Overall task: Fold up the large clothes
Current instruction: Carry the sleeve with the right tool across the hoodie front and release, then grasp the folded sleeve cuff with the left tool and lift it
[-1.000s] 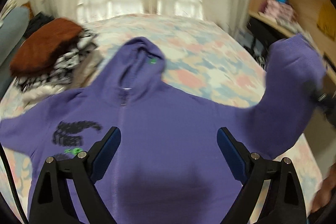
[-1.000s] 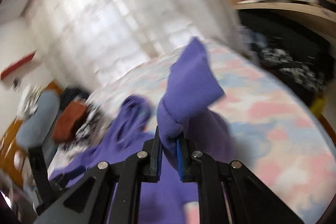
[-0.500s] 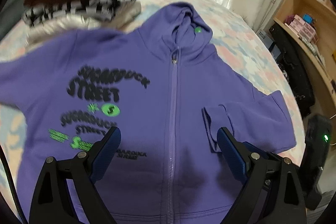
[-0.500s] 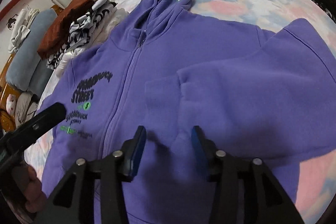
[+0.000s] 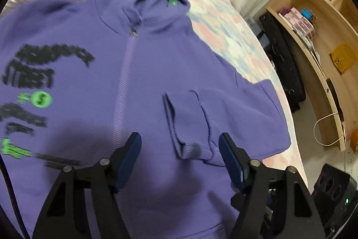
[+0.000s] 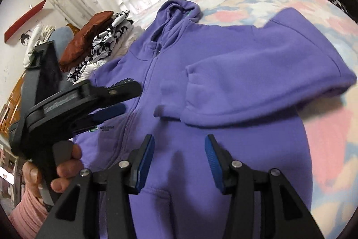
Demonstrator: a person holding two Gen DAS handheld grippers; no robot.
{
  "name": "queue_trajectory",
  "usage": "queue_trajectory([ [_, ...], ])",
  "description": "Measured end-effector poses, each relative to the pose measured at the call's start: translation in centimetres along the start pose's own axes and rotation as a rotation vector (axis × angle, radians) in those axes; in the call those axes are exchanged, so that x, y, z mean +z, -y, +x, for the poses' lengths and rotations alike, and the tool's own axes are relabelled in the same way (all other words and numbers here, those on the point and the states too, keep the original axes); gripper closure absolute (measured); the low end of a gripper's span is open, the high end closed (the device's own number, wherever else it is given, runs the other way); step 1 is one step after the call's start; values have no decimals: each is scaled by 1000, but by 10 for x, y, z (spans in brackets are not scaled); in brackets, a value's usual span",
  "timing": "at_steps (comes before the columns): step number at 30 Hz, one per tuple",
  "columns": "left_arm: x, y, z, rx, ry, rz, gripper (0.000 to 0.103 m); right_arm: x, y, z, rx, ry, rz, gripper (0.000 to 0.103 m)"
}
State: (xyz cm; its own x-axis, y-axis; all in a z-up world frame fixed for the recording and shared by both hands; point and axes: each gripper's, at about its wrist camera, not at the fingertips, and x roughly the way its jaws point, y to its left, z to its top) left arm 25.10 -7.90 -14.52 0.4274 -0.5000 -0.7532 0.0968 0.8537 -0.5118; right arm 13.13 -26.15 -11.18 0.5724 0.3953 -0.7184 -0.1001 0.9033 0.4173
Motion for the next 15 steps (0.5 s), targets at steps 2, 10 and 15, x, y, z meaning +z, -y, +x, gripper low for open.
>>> queue_trajectory([
  [2, 0, 1, 12, -14, -29, -10, 34, -4, 5, -4, -2, 17, 23, 56],
  [10, -5, 13, 42, 19, -65, -7, 37, -21, 21, -8, 8, 50, 81, 56],
  [15, -2, 42, 55, 85, -101, 79, 88, -28, 29, -3, 22, 54, 119, 56],
])
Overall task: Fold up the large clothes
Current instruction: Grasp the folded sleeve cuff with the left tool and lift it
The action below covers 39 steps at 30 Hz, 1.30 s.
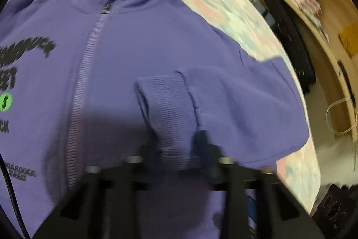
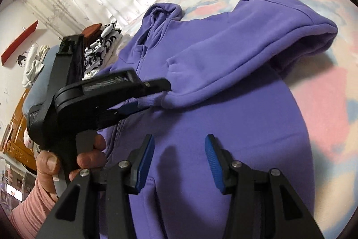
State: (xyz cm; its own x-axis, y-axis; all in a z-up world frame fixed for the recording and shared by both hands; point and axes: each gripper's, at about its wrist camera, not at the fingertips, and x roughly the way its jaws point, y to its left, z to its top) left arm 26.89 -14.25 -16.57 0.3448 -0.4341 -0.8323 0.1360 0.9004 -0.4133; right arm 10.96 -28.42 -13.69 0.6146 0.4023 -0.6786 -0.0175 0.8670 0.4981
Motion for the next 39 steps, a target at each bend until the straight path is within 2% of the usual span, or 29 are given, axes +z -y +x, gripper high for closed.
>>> queue_trajectory([
  [4, 5, 38, -15, 106, 43, 122, 92, 0, 2, 0, 4, 2, 5, 56],
  [7, 12, 67, -63, 114, 191, 217, 92, -1, 1, 0, 6, 7, 6, 56],
  [10, 20, 84, -108, 137, 303, 289, 92, 0, 0, 0, 4, 11, 4, 56],
  [14, 34, 89, -163, 192, 410, 341, 92, 1, -1, 0, 0, 13, -2, 56],
  [17, 47, 72, -187, 269, 468, 347, 92, 2, -2, -3, 0, 20, -9, 56],
  [21, 69, 23, -182, 343, 432, 296, 91, 2, -6, -9, -12, 13, -20, 56],
  [26, 78, -72, -122, 379, 204, 126, 89, 6, -8, -13, -71, -36, -51, 56],
  [29, 68, -115, -95, 374, 112, 18, 86, 14, -2, -14, -91, -88, -39, 53],
  [31, 65, -131, -89, 337, 96, -30, 75, 22, 2, -17, -95, -103, -36, 52],
  [33, 67, -138, -92, 299, 113, -51, 44, 41, 7, -24, -90, -97, -38, 47],
  [35, 71, -144, -93, 270, 139, -69, 32, 62, 11, -29, -92, -74, -36, 40],
  [36, 74, -146, -96, 250, 147, -80, 29, 71, 10, -29, -95, -61, -33, 38],
  [39, 87, -155, -92, 197, 141, -106, 29, 110, 22, -26, -115, -24, -13, 37],
])
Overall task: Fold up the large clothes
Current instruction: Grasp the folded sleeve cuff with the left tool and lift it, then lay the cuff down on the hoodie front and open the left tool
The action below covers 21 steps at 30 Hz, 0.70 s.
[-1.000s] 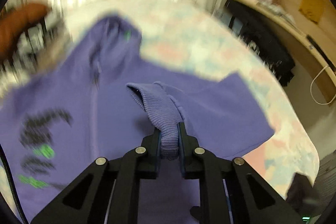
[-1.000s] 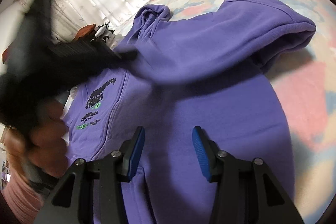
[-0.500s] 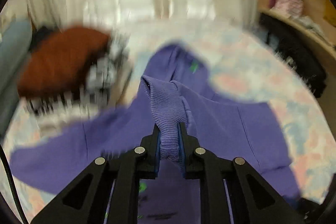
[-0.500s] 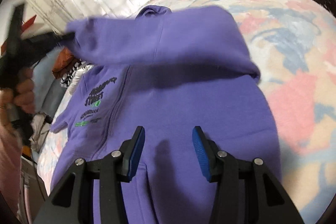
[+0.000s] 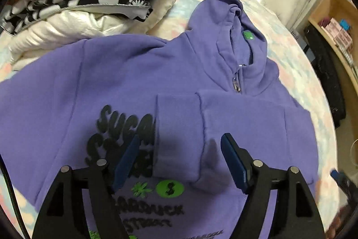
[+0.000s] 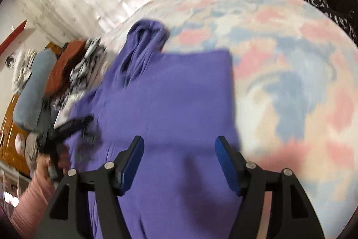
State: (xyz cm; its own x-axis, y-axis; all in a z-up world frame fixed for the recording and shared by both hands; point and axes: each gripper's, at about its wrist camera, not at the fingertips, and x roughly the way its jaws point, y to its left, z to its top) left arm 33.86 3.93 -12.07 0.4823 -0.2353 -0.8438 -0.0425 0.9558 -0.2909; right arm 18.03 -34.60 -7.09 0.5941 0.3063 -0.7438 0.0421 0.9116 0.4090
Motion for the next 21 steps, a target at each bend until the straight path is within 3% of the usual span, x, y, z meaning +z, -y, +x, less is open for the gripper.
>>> queue_trajectory([
  [5, 2, -2, 33, 47, -27, 19, 30, 56, 31, 40, -20, -7, 86, 37],
  [7, 3, -1, 35, 62, -7, 16, 34, 70, 41, 61, -43, -17, 117, 37],
  [9, 4, 5, 38, 37, -8, 52, 67, 80, 50, 82, -60, -36, 153, 37],
  [10, 4, 9, 37, 32, -9, 71, 74, 84, 57, 94, -61, -49, 178, 37],
  [11, 5, 14, 34, 44, -2, 90, 90, 84, 62, 100, -64, -58, 197, 37],
  [12, 5, 22, 30, 89, 21, 126, 97, 84, 68, 108, -60, -71, 229, 38],
  [13, 7, 28, 26, 104, 42, 155, 97, 82, 72, 114, -42, -81, 247, 43],
  [14, 8, 32, 21, 107, 64, 168, 97, 82, 73, 117, -34, -78, 234, 80],
  [15, 9, 35, 15, 108, 102, 180, 97, 82, 70, 115, -26, -75, 220, 91],
  [17, 8, 38, 6, 128, 174, 208, 98, 82, 59, 93, -19, 40, 163, 92],
  [18, 7, 39, 8, 176, 194, 219, 99, 81, 54, 88, -28, 85, 144, 92],
  [19, 6, 37, 16, 220, 172, 221, 99, 79, 55, 88, -58, 104, 138, 92],
  [21, 6, 27, 32, 222, 75, 184, 99, 75, 60, 106, -118, 30, 147, 90],
])
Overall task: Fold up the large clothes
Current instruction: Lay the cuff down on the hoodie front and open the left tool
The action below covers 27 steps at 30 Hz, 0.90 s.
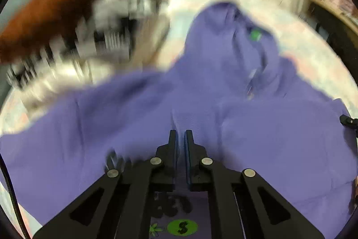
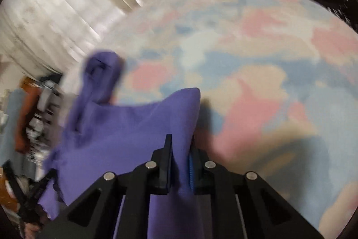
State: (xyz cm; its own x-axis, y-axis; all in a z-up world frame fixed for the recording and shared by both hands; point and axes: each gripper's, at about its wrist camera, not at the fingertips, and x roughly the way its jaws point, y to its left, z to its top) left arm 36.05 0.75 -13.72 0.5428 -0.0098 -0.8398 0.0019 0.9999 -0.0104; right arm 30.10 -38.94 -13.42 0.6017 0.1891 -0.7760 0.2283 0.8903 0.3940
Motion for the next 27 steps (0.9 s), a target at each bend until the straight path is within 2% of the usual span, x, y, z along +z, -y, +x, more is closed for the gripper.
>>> queue_trajectory([
  [1, -2, -6, 7, -19, -45, -34, 98, -2, 3, 5, -16, -27, 2, 88],
  [2, -4, -12, 7, -47, -43, -69, 97, -4, 5, 3, -12, -27, 11, 83],
  [6, -6, -20, -3, -81, -72, -99, 78, -12, 13, -20, 53, -63, 53, 56],
  [7, -7, -20, -4, -81, -76, -92, 76, -17, 14, -28, 60, -69, 40, 54],
  [9, -9, -20, -6, -70, -79, -82, 64, -30, 15, -42, 56, -80, 0, 52],
  [12, -14, -20, -4, -70, -85, -86, 67, -55, 13, -52, 73, -127, -37, 52],
  [13, -14, -22, -1, -74, -86, -100, 73, -64, 14, -50, 73, -149, -46, 52],
  [14, -15, -23, 0, -83, -87, -118, 94, -70, 13, -51, 67, -156, -57, 52],
  [16, -17, -23, -5, -64, -84, -130, 99, -78, 8, -46, 44, -153, -89, 52],
  [17, -17, -20, -7, -48, -74, -123, 101, -80, 5, -45, 32, -148, -108, 60],
  [18, -18, -18, -12, -31, -61, -110, 103, -81, 3, -47, 27, -145, -117, 74],
  [20, -25, -18, -20, 4, -44, -86, 103, -82, -2, -63, 57, -91, -134, 77],
  [21, -30, -19, -19, 38, -55, -74, 103, -83, -2, -65, 50, -76, -148, 77],
  [23, -37, -21, -12, 84, -82, -49, 103, -86, 3, -51, -5, -128, -157, 75],
  [25, -40, -23, -16, 64, -66, -37, 103, -86, 3, -49, -21, -135, -144, 70],
  [27, -39, -23, -24, 41, -72, -35, 90, -82, -2, -58, -58, -131, -128, 64],
])
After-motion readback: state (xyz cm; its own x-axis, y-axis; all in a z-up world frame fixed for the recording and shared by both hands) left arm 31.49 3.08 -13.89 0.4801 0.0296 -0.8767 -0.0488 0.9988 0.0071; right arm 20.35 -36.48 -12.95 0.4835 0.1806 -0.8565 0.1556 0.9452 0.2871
